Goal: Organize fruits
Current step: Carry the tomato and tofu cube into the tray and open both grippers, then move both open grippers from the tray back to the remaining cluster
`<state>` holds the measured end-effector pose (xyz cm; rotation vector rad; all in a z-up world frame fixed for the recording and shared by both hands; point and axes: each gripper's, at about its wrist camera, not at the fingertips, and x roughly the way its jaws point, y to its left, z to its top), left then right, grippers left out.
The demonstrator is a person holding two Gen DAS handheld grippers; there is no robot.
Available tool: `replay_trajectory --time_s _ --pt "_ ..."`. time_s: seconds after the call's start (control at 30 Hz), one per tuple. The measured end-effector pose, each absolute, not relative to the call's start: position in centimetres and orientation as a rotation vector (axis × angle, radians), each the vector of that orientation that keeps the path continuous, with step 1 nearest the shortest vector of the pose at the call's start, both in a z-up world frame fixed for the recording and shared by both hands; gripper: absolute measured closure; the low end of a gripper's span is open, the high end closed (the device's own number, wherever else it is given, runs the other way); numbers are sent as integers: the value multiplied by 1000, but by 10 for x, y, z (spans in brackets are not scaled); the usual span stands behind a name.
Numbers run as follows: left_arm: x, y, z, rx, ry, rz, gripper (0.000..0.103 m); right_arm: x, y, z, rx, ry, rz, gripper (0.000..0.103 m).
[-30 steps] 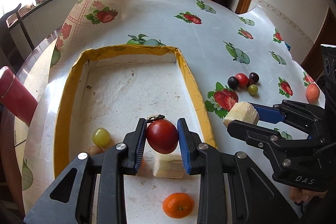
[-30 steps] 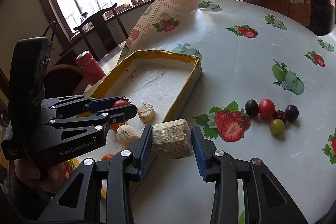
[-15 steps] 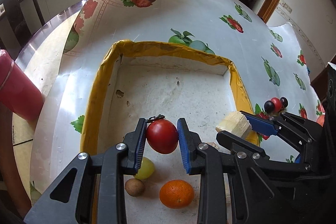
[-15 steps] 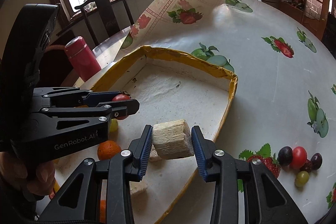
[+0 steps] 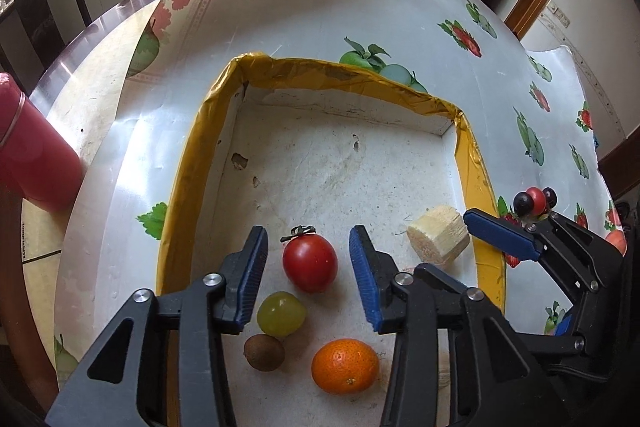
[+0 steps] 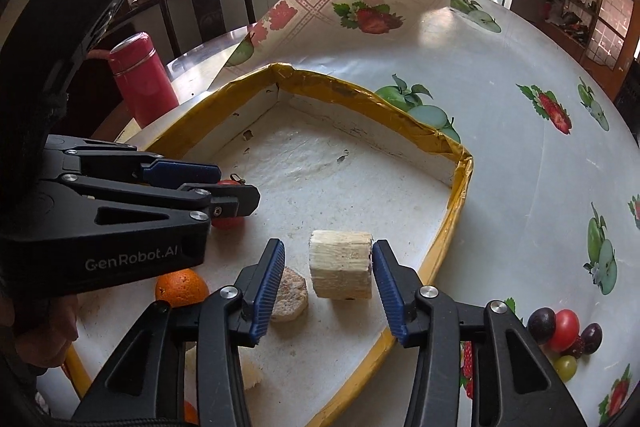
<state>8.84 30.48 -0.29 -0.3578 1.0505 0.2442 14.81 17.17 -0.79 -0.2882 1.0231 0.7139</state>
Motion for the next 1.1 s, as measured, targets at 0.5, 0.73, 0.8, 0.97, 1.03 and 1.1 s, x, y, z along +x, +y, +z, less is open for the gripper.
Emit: replay_trajectory --time_s 0.5,0.73,0.8,0.97,1.03,1.1 --pt "73 235 38 -304 961 114 48 99 52 24 -89 998 652 49" --pt "68 183 45 -282 946 8 48 79 -14 12 -16 1042 549 49" --pt "69 169 45 -270 949 -17 48 74 -29 10 -4 1049 527 49" --pt "75 133 40 -214 964 -65 48 70 -58 9 16 1049 483 49" --pt "80 121 38 -200 972 -77 48 70 -65 10 13 1039 470 49" --pt "85 113 35 -190 981 -84 48 74 -71 9 12 1036 458 49"
